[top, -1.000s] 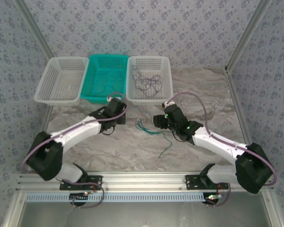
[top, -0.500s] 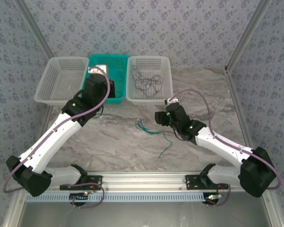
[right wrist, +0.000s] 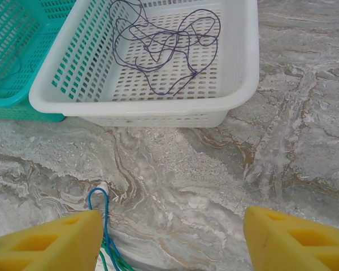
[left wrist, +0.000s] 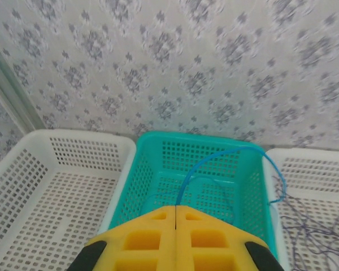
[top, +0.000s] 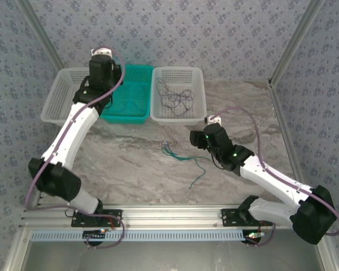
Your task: Untangle the cables
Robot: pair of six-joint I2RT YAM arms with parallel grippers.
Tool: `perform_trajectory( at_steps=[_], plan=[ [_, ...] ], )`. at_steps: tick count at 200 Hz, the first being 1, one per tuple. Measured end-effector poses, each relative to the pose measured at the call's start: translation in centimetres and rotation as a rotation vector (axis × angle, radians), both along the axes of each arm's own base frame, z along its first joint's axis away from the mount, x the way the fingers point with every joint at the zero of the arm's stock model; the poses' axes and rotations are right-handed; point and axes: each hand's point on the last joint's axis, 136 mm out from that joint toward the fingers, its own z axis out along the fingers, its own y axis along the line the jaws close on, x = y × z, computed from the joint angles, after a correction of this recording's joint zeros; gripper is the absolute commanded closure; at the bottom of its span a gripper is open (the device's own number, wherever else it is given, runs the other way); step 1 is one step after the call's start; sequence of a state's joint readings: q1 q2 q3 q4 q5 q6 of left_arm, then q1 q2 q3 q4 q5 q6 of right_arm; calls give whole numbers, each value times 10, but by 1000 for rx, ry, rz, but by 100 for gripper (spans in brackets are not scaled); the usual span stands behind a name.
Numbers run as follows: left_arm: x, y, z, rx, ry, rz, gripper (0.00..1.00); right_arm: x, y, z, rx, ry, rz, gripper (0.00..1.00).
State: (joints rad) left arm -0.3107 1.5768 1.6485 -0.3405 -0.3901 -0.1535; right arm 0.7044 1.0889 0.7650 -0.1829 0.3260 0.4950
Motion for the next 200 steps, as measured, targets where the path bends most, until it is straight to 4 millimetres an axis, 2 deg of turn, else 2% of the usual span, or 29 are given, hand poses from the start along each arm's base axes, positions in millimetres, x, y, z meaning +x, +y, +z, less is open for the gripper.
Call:
perform_trajectory(
  at_steps=[20, 38, 53, 67, 80, 101, 116, 133, 148, 159, 172, 180, 200],
  plan=[
    [23, 2, -30, 5, 69, -6, 99, -1, -1, 4, 11, -9, -2, 31],
    [42, -1, -56, 13, 145, -20, 69, -2, -3, 8, 19, -15, -6, 31],
    [54, -5, -71, 1, 201, -25, 50, -2, -4, 8, 20, -15, -8, 31],
    [53, -8, -80, -15, 236, -39, 37, -2, -5, 8, 18, -14, -10, 31],
    [48, -11, -81, -45, 241, -54, 33, -2, -6, 8, 18, -14, -12, 31],
    [26, -19, -72, -114, 231, -108, 30, -1, -7, 6, 13, -13, -14, 31],
    [7, -25, -49, -178, 188, -158, 29, -2, -6, -1, 1, -1, -4, 31],
    [-19, -39, -12, -259, 101, -234, 26, -2, -2, -13, -17, 26, 18, 31],
    [-52, -58, 15, -318, 31, -319, 24, -2, 2, -28, -40, 60, 34, 31],
    [-76, -75, 24, -346, 2, -382, 24, -3, 6, -38, -57, 84, 50, 31],
    [-103, -95, 23, -374, -4, -452, 23, -5, 12, -49, -79, 109, 75, 31],
    [-117, -106, 15, -386, 10, -484, 23, -6, 16, -54, -90, 123, 95, 31],
    [-139, -123, -29, -404, 104, -520, 23, -11, 30, -71, -122, 159, 161, 31]
  ],
)
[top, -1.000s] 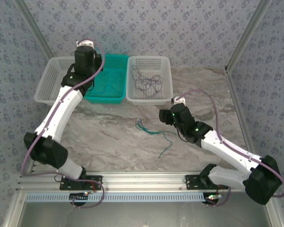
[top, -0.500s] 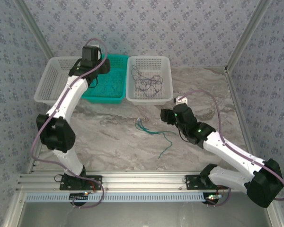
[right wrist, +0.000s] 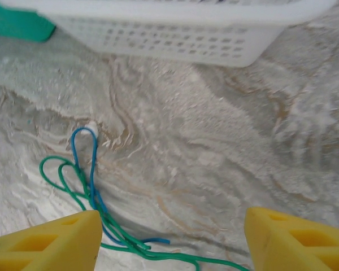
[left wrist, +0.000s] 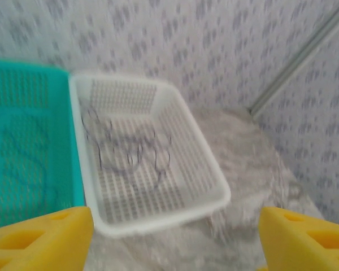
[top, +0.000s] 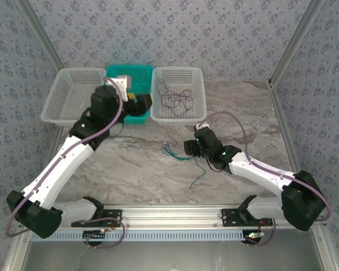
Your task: Untangle the cables
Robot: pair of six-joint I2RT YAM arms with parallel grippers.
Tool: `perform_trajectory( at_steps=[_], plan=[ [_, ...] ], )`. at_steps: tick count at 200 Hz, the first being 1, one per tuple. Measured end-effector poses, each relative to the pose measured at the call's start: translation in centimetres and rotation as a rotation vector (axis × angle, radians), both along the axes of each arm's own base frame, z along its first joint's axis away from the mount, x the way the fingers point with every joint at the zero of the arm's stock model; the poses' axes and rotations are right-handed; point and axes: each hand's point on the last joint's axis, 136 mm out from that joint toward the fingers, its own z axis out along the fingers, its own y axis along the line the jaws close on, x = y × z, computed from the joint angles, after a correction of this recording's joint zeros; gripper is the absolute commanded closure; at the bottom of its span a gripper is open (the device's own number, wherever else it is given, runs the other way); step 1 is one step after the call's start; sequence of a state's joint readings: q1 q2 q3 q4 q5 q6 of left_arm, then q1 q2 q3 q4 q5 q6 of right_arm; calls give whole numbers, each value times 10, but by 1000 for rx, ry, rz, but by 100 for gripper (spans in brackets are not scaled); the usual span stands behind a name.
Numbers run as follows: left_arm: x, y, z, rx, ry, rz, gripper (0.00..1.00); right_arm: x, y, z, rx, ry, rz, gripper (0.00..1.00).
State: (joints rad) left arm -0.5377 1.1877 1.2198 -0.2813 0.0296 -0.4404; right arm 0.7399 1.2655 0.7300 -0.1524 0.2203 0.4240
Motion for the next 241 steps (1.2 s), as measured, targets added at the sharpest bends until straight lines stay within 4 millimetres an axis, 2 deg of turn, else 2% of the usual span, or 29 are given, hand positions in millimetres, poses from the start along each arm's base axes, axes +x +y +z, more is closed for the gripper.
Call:
perform_trajectory(
  at_steps=[28, 44, 61, 82, 119, 138, 148, 179, 205, 221, 241],
  plan=[
    [-12, 1, -84, 55, 180, 9, 20, -10, 25, -38, -86, 77, 116, 31],
    [-16, 6, -112, 80, 249, 24, 17, -11, 42, -58, -128, 110, 178, 33],
    [-16, 7, -116, 71, 264, 34, 12, -10, 60, -74, -155, 136, 234, 39],
    [-13, 7, -113, 52, 259, 42, 8, -6, 79, -89, -173, 149, 286, 56],
    [-11, 9, -113, 25, 276, 58, 0, -8, 92, -100, -197, 145, 344, 83],
    [-11, 7, -116, -9, 309, 56, 1, -8, 95, -98, -213, 129, 365, 97],
    [-11, 5, -121, -26, 336, 49, 1, -9, 97, -97, -216, 121, 373, 100],
    [-13, -4, -138, -62, 430, 25, 1, -26, 102, -87, -227, 47, 455, 100],
    [-18, -14, -145, -76, 506, -17, 3, -41, 104, -54, -198, -87, 527, 100],
    [-20, -19, -146, -89, 528, -39, 10, -43, 108, -30, -176, -174, 558, 100],
    [-24, -26, -148, -104, 555, -75, 33, -42, 114, -6, -154, -256, 583, 100]
  ],
)
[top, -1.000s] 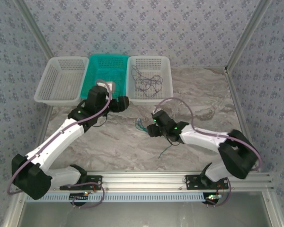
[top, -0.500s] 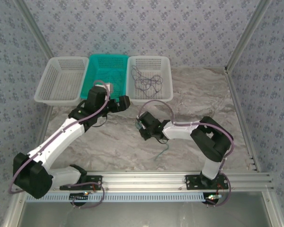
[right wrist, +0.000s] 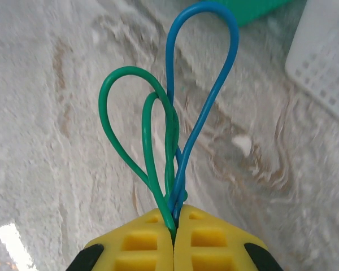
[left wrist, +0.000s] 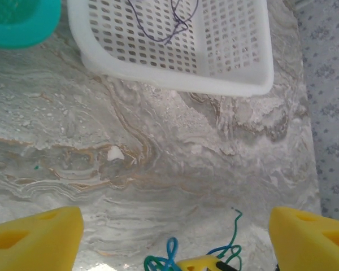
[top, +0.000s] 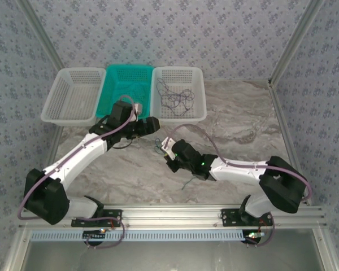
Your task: Untangle the cables
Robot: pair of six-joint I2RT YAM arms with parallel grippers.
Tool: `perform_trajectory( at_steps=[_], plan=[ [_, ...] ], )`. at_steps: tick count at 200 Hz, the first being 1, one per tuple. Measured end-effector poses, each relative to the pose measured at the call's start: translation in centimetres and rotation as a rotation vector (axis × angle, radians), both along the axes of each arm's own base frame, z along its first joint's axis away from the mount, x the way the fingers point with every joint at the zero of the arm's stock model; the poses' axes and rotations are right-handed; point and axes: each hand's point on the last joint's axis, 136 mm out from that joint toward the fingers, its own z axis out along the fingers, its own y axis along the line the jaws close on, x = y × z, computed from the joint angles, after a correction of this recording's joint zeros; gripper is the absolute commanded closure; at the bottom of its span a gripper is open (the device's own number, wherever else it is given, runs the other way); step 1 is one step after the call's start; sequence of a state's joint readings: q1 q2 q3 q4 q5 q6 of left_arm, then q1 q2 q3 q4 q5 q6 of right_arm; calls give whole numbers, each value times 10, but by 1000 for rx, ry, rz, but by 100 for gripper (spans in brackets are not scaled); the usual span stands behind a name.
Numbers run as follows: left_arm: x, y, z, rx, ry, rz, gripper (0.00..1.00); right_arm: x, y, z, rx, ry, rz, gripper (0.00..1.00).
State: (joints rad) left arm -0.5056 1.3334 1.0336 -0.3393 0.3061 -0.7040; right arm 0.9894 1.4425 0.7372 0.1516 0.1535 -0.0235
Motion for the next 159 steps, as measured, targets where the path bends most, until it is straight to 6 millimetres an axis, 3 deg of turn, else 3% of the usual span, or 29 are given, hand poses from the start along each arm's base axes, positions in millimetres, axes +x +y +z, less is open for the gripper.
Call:
perform_trajectory(
  at_steps=[26, 62, 89, 116, 159],
  plan=[
    [-3, -12, -6, -49, 48, -43, 54, 3, 1, 11, 13, -39, 3, 100],
    [-10, -22, -14, -80, 85, -87, 62, 6, -2, 13, 13, -60, -11, 100],
    [-16, -29, -29, -77, 132, -114, 85, 5, -4, 11, 11, -62, -14, 100],
    [-16, -31, -34, -64, 136, -119, 100, 6, -7, 10, 1, -66, -27, 100],
    [-15, -31, -33, -57, 125, -119, 100, 10, -13, 10, 11, -74, -62, 95]
  ],
)
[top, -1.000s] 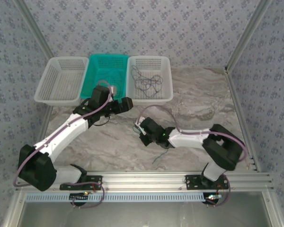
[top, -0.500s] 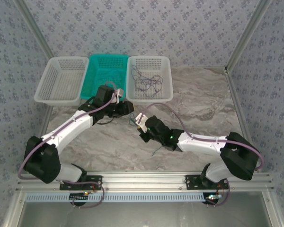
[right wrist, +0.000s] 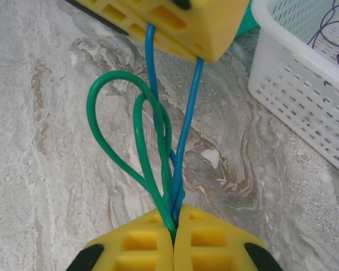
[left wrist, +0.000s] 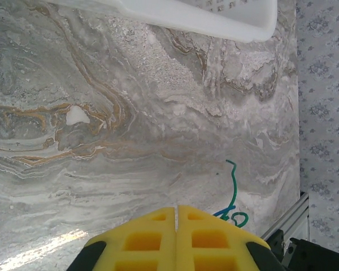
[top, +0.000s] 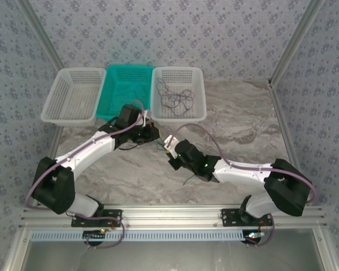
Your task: Untangle the cables
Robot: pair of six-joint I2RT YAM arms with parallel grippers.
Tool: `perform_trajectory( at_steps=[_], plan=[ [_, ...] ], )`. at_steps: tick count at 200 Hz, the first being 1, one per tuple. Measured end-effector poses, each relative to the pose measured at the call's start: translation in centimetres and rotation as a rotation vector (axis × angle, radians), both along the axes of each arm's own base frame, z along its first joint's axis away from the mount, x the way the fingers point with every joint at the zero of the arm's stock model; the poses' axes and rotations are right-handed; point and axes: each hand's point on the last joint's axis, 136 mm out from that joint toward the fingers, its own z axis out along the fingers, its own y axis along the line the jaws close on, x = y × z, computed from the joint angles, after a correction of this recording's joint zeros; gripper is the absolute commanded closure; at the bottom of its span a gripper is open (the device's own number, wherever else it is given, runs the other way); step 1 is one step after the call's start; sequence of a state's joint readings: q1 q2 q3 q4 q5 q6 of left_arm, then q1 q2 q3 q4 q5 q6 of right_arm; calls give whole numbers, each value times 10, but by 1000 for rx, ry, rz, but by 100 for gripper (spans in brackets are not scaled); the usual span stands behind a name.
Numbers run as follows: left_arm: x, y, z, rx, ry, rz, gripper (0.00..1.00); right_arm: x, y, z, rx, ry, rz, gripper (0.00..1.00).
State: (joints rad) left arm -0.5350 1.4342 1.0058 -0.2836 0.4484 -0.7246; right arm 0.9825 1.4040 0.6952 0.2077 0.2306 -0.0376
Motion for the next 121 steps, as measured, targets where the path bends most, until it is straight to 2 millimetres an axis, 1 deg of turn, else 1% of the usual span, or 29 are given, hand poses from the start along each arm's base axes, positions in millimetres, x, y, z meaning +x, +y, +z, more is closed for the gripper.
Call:
perform_trajectory(
  at_steps=[18, 36, 48, 63, 71, 85, 90, 108, 113, 121],
  plan=[
    [1, 1, 4, 6, -10, -1, 100, 2, -2, -3, 29, -5, -16, 96],
    [6, 2, 19, -1, -33, 2, 100, 8, 0, 2, 89, -21, -36, 94],
    [10, 3, 30, -10, -48, 2, 100, 13, 2, 8, 137, -38, -50, 91],
    [14, 2, 45, -19, -70, -2, 100, 18, 3, 18, 191, -61, -71, 84],
    [17, 2, 54, -28, -87, 1, 100, 19, 1, 18, 197, -61, -84, 82],
    [28, 3, 77, -50, -140, 12, 100, 17, -10, 2, 173, -37, -114, 77],
    [32, 4, 85, -58, -164, 17, 100, 15, -16, -8, 151, -20, -128, 76],
    [46, 9, 124, -103, -272, 46, 100, 2, -42, -53, 30, 67, -161, 75],
    [47, 11, 134, -114, -300, 51, 100, -1, -49, -63, 1, 89, -167, 75],
    [48, 12, 144, -129, -330, 55, 100, -5, -55, -71, -30, 109, -174, 75]
  ],
)
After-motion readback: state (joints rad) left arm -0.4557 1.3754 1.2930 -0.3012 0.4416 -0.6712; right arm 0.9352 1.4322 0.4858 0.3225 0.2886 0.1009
